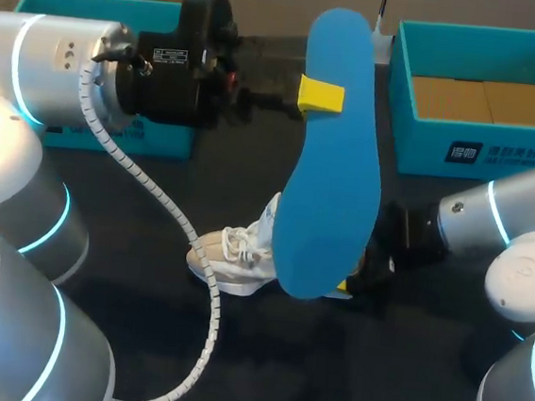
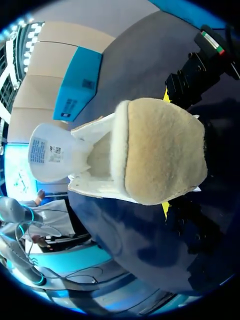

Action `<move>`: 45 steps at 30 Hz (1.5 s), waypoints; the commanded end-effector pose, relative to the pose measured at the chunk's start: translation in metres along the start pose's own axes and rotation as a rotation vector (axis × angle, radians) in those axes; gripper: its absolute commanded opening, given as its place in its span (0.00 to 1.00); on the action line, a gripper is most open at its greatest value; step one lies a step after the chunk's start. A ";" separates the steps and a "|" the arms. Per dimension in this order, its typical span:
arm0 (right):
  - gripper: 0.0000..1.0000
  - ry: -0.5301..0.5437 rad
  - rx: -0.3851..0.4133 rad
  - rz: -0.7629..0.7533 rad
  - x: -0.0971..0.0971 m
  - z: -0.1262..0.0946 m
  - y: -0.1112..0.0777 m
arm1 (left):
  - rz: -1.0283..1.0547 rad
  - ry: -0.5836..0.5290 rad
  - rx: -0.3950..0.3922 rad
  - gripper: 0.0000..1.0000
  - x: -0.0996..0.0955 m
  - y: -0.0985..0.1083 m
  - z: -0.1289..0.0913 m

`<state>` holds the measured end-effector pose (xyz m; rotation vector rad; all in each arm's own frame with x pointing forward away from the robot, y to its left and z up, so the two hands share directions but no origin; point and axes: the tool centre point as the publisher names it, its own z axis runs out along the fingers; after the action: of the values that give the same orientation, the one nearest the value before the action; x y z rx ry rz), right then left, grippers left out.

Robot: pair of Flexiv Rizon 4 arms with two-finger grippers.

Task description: Take the shoe out of the shoebox, open the shoe tongue, remove and reinsert the insole, then place the shoe into the shoebox

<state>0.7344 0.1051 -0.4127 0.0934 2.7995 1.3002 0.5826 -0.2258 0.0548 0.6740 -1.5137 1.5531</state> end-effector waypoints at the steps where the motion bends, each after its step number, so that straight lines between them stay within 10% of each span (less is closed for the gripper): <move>1: 1.00 -0.012 0.078 -0.001 0.002 -0.008 0.011 | 0.001 0.001 0.003 0.00 -0.001 0.001 0.003; 26: 1.00 -0.024 0.377 0.048 0.003 -0.058 0.037 | 0.001 0.001 0.003 0.00 -0.001 0.001 0.003; 45: 1.00 -0.051 0.359 0.031 0.017 -0.073 0.022 | 0.001 0.001 0.003 0.00 -0.001 0.001 0.003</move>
<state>0.7145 0.0655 -0.3491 0.1831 2.9667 0.7711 0.5826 -0.2258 0.0549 0.6740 -1.5137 1.5532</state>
